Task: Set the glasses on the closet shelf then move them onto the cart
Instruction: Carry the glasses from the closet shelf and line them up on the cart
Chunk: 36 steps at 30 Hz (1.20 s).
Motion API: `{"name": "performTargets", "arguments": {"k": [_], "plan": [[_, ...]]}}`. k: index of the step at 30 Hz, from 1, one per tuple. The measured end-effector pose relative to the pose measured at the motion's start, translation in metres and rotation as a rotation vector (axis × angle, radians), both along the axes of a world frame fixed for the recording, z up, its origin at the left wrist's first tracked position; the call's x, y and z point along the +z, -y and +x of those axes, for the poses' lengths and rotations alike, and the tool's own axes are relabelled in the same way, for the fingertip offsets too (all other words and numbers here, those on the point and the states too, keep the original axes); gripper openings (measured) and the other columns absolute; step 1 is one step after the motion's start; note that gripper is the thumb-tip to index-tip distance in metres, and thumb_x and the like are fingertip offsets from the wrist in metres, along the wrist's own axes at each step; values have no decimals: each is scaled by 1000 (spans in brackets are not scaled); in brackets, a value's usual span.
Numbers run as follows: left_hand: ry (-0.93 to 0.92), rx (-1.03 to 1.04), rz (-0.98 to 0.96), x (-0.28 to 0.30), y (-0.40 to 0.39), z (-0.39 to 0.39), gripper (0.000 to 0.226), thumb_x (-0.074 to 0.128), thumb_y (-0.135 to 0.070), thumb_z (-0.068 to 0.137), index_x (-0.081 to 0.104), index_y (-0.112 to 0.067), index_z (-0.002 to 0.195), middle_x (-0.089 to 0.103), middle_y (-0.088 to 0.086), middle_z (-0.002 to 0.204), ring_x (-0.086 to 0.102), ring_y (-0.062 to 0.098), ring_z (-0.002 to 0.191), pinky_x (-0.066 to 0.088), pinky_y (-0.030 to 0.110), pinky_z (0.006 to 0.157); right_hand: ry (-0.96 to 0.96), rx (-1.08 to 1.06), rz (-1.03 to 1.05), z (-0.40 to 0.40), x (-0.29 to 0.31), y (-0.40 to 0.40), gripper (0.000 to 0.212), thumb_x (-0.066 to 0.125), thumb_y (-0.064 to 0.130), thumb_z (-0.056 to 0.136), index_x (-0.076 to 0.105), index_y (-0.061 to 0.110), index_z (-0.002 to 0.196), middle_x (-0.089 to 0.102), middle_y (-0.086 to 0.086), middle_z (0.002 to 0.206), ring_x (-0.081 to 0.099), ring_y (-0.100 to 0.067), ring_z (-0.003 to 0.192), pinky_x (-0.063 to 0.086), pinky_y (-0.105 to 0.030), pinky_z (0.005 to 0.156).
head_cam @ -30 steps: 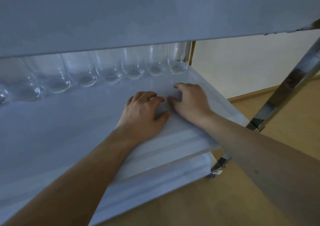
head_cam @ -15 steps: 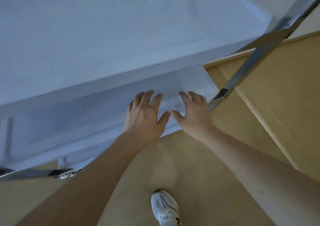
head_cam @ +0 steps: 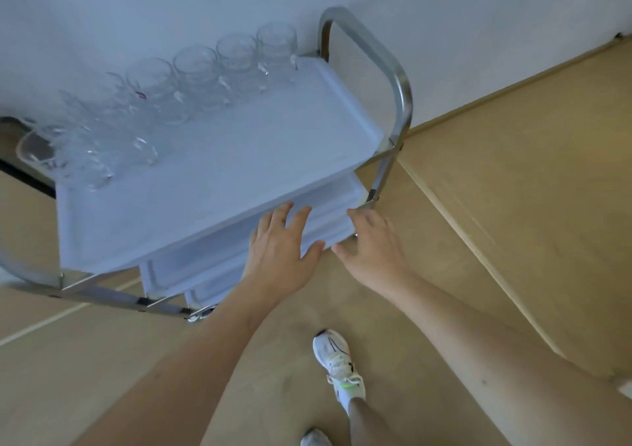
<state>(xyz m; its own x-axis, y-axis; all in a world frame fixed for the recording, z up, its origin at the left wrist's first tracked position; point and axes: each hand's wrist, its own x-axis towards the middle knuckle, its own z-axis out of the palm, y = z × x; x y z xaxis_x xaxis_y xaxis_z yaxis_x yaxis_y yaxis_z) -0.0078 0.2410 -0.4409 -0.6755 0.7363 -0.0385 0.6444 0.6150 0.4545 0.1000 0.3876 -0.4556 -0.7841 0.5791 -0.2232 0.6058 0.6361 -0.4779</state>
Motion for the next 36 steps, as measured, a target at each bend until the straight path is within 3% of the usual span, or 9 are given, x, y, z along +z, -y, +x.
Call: {"name": "performTargets", "arguments": {"k": [5, 11, 15, 20, 27, 36], "plan": [[-62, -69, 59, 84, -11, 28, 65, 60, -47, 96, 40, -21, 152, 31, 9, 161, 26, 29, 148, 33, 51, 116, -90, -49, 31, 36, 87, -2, 70, 59, 47, 94, 33, 23, 153, 41, -4, 149, 35, -29, 137, 36, -41, 111], [-55, -103, 264, 169, -63, 67, 65, 53, -55, 86, 55, -21, 141, 48, 8, 150, 41, 30, 139, 41, 49, 110, -246, -181, 83, 81, 175, -27, 66, 61, 44, 94, 36, 24, 151, 45, 0, 142, 38, -27, 131, 31, -31, 101], [-106, -187, 309, 212, -123, 86, 71, 44, -62, 82, 57, -22, 139, 51, 9, 148, 43, 31, 138, 39, 48, 111, -276, -241, 174, 107, 215, -77, 71, 61, 47, 94, 33, 21, 154, 43, -4, 148, 39, -30, 135, 28, -35, 109], [-192, -310, 329, 250, -214, 106, 59, 63, -47, 92, 50, -25, 145, 41, 6, 155, 32, 27, 144, 35, 49, 115, -321, -337, 224, 147, 249, -158, 74, 61, 48, 93, 29, 24, 156, 35, -7, 158, 32, -30, 143, 27, -41, 116], [-261, -444, 370, 286, -356, 163, 59, 61, -48, 91, 51, -24, 145, 42, 8, 155, 34, 31, 144, 32, 50, 116, -310, -463, 315, 216, 283, -278, 75, 62, 46, 92, 30, 23, 156, 39, -10, 154, 35, -34, 139, 31, -44, 115], [-213, -574, 424, 312, -489, 240, 61, 65, -43, 92, 47, -26, 148, 36, 4, 159, 25, 25, 148, 30, 47, 117, -254, -593, 392, 301, 309, -382, 75, 63, 43, 93, 27, 24, 157, 34, -8, 156, 31, -33, 140, 30, -41, 113]]}}
